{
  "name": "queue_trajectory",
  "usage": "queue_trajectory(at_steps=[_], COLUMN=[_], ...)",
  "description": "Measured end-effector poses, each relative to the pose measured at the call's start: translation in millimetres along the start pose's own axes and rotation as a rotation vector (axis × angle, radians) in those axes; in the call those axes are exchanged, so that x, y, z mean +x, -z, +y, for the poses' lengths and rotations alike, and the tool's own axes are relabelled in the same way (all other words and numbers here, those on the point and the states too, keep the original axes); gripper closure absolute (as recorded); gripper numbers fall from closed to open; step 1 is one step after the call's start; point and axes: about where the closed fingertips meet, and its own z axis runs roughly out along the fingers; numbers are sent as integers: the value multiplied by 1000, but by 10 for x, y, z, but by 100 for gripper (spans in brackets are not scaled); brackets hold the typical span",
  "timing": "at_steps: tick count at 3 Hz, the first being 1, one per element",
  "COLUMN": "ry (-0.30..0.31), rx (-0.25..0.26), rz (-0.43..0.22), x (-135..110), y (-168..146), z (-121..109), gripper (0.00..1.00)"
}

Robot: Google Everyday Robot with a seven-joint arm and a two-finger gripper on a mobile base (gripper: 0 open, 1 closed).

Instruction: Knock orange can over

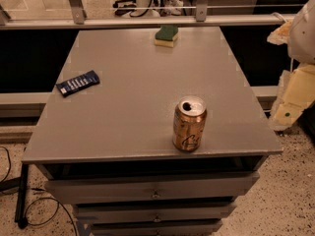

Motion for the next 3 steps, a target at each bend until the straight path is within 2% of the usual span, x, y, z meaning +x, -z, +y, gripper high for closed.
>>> queue_trajectory(at_steps=[1,2,3], ry=[-29,-54,-60], rx=[-22,-58,-108], rz=[-109,-280,-491], x=[-68,-142,-274], y=[-94,-348,-701], z=[62,161,310], gripper=[0,0,0])
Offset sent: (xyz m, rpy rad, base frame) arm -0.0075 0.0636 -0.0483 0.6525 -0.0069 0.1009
